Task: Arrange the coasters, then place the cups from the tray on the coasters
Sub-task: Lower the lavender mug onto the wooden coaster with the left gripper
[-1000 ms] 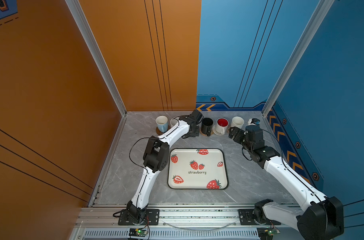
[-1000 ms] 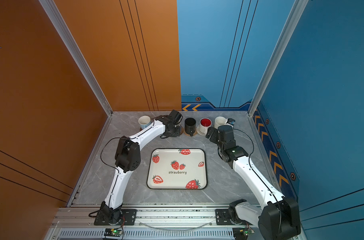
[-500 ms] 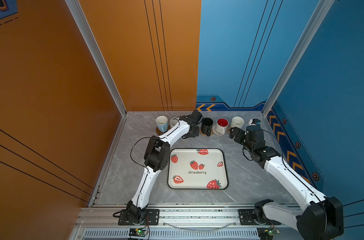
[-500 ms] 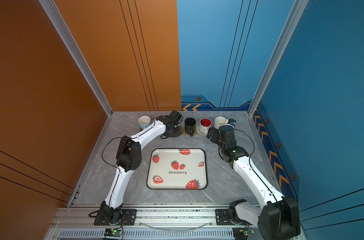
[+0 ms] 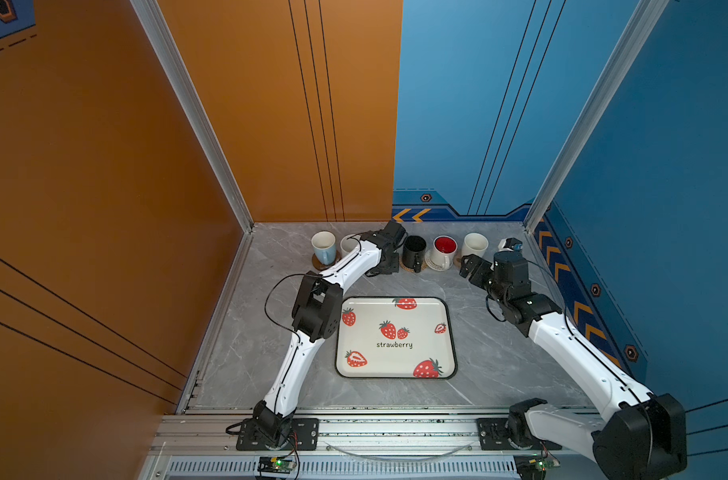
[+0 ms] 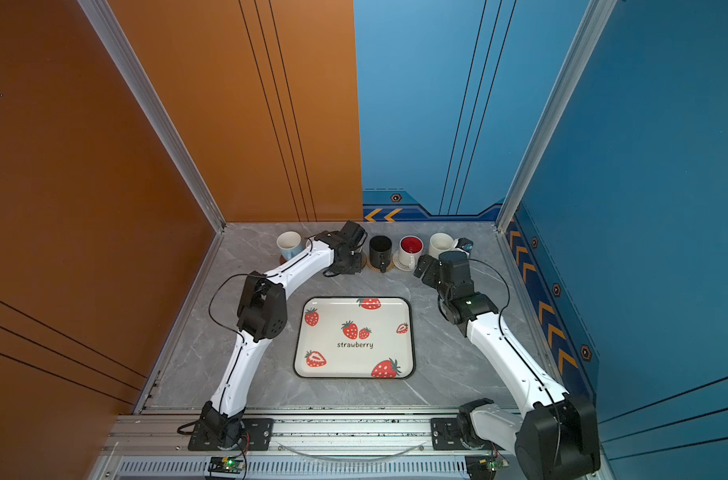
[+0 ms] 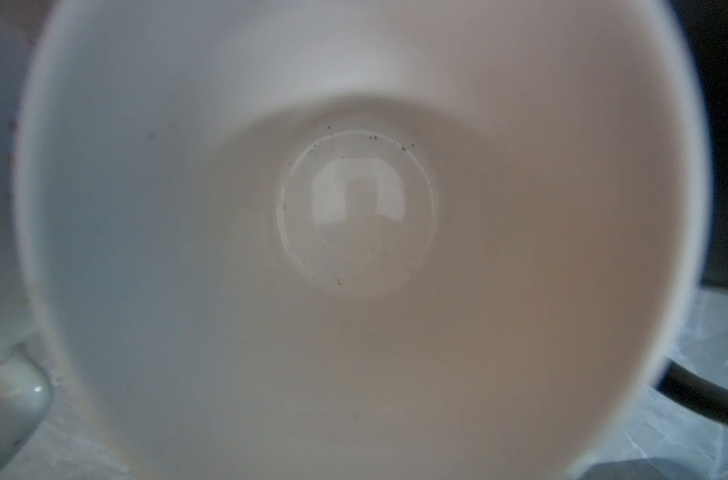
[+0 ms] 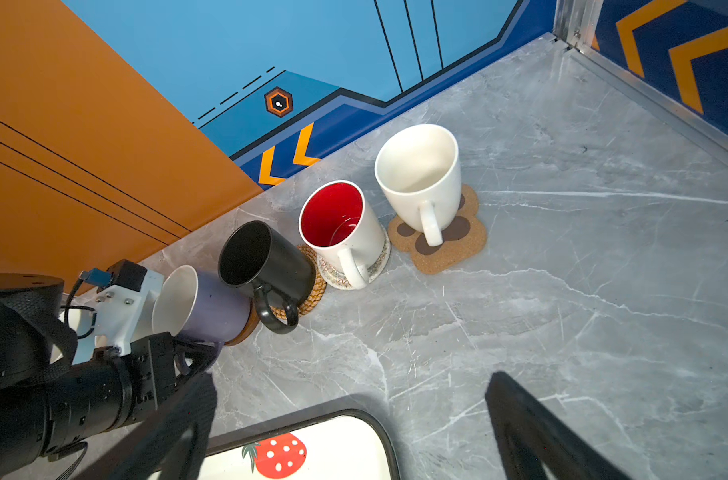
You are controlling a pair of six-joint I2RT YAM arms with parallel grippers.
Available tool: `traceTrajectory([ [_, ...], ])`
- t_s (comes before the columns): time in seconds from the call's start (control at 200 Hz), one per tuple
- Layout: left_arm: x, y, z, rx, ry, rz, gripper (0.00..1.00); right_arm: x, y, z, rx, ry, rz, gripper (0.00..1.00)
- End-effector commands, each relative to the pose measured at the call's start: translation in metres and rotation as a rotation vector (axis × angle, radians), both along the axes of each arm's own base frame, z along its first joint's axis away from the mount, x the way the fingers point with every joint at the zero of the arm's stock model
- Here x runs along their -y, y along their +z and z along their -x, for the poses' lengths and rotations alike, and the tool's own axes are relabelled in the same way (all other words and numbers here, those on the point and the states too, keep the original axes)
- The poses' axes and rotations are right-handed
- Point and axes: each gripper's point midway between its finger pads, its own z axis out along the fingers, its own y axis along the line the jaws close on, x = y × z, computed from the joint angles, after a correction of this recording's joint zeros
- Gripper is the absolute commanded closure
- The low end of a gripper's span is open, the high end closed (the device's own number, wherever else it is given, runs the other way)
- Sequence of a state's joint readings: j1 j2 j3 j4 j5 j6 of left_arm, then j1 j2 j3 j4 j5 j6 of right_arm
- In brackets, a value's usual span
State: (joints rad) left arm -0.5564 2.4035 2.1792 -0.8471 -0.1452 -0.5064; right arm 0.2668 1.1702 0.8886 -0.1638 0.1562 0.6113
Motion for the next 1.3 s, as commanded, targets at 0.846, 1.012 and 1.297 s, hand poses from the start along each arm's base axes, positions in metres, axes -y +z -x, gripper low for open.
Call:
traceTrajectory([
  [0.846,-0.005,0.011,-0.023,0.051,0.028,0.019,1.00,0.005,0.001,0.006,0.009,-0.008,-0.029,0.00],
  [1.012,-0.002,0.010,-0.022,0.044,0.021,0.030,1.00,0.005,0.001,0.006,0.009,-0.009,-0.029,0.00],
  [1.297,-0.001,0.009,-0.021,0.037,0.018,0.034,1.00,0.006,0.000,0.007,0.006,-0.010,-0.030,0.00],
])
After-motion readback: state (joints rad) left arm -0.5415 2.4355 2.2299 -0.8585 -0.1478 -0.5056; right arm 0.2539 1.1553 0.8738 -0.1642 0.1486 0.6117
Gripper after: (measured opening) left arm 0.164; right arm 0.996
